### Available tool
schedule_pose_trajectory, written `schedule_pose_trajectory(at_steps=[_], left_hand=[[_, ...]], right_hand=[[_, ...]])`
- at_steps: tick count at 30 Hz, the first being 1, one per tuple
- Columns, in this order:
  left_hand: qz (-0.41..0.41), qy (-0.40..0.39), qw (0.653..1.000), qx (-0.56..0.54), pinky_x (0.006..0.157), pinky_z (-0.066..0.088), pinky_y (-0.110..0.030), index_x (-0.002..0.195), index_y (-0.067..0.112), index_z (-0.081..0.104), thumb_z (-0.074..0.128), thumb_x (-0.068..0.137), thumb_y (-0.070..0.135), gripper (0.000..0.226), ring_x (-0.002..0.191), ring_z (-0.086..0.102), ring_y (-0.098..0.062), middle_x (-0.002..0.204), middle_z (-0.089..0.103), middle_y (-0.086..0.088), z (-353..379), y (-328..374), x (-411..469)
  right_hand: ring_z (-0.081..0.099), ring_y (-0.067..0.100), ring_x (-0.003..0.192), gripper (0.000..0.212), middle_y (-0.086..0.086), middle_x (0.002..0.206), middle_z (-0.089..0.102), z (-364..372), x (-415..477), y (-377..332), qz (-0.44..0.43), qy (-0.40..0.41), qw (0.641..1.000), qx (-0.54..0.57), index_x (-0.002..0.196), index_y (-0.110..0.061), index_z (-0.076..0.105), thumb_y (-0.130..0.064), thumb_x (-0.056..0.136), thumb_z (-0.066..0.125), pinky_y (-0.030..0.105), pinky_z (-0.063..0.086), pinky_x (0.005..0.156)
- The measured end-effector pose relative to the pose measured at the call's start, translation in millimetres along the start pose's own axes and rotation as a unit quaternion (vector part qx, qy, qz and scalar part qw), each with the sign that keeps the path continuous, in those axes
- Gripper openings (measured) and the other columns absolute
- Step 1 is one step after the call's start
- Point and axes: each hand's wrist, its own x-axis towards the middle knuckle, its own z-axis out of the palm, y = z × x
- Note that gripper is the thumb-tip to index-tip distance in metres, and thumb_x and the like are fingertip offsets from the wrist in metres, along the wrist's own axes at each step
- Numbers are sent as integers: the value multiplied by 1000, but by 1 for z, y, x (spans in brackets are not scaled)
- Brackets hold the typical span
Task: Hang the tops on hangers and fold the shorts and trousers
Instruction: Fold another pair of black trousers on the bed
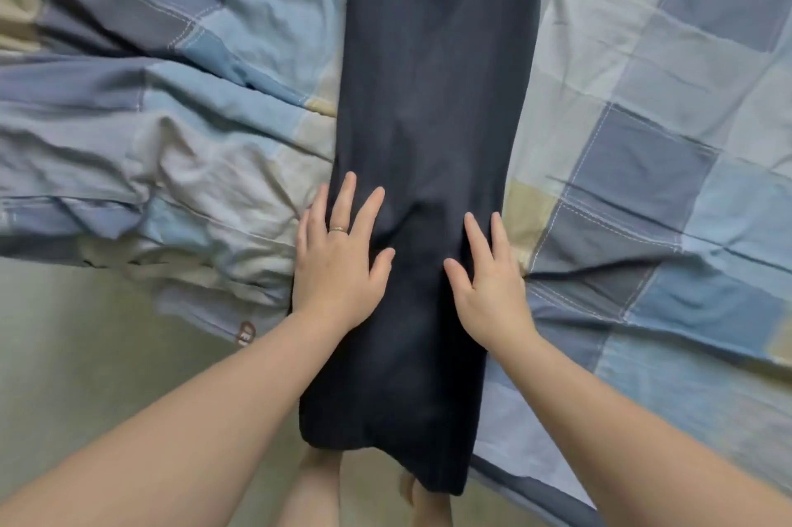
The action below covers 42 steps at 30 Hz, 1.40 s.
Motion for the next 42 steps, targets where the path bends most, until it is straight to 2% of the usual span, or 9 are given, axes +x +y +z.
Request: schedule_pose_trajectory(at_steps=[9,12,15,21,26,30,33,38,42], left_hand=[[-157,-21,975,-158,107,42,-46,158,25,16,72,89,26,89,138,41,-26,160,18,1,37,-32,-122],[-191,-19,966,-174,104,42,-46,154,20,21,75,85,33,88,130,46,-24,150,34,-3,42,-42,-136],[-212,-24,960,-183,100,45,-47,148,19,27,78,81,40,86,126,49,-27,148,37,-4,44,-49,-141],[-220,-65,967,-114,88,35,-40,93,15,41,51,99,43,30,93,49,-31,86,58,-4,40,-61,-143],[-259,-106,915,-291,89,48,-53,114,6,49,40,106,31,28,98,57,-37,104,65,-17,30,-68,-162],[-273,-115,899,-322,86,45,-37,120,12,56,39,106,33,30,104,57,-28,107,64,2,24,-70,-174],[-293,-149,884,-334,77,40,-30,107,21,61,42,105,41,28,97,58,-21,93,62,15,13,-72,-184],[-296,-243,853,-355,85,50,-35,113,17,66,53,97,53,42,99,64,-25,106,70,3,-34,-74,-202],[-315,-297,816,-383,62,46,-28,116,14,65,65,92,44,38,87,65,-22,104,70,-1,-103,-72,-211]], right_hand=[[38,9,140,81,-8,156,34,46,-62,32,90,50,969,224,159,-27,14,-22,95,64,33,33,116],[60,-8,108,62,-20,124,60,61,-71,42,150,53,933,322,145,-28,37,-24,91,68,24,49,94],[69,-1,94,37,-18,104,72,74,-84,50,174,16,918,355,119,-29,57,-25,86,74,19,53,77],[73,10,96,33,-12,101,77,98,-108,51,227,-65,897,374,114,-25,67,-19,84,77,30,56,84],[74,7,84,24,-10,92,78,108,-135,51,278,-136,885,349,104,-22,72,-24,82,81,29,56,76],[76,17,89,26,-1,99,78,113,-162,49,338,-160,839,395,107,-18,72,-24,83,80,37,59,83],[75,22,94,33,2,102,78,108,-181,40,363,-145,824,411,112,-13,70,-25,83,80,42,59,90],[75,16,88,25,-6,97,78,83,-225,5,380,-91,836,386,106,-19,70,-32,86,77,33,59,76],[72,20,98,33,-3,104,77,44,-271,-49,385,-63,829,401,116,-17,67,-31,88,76,36,59,85]])
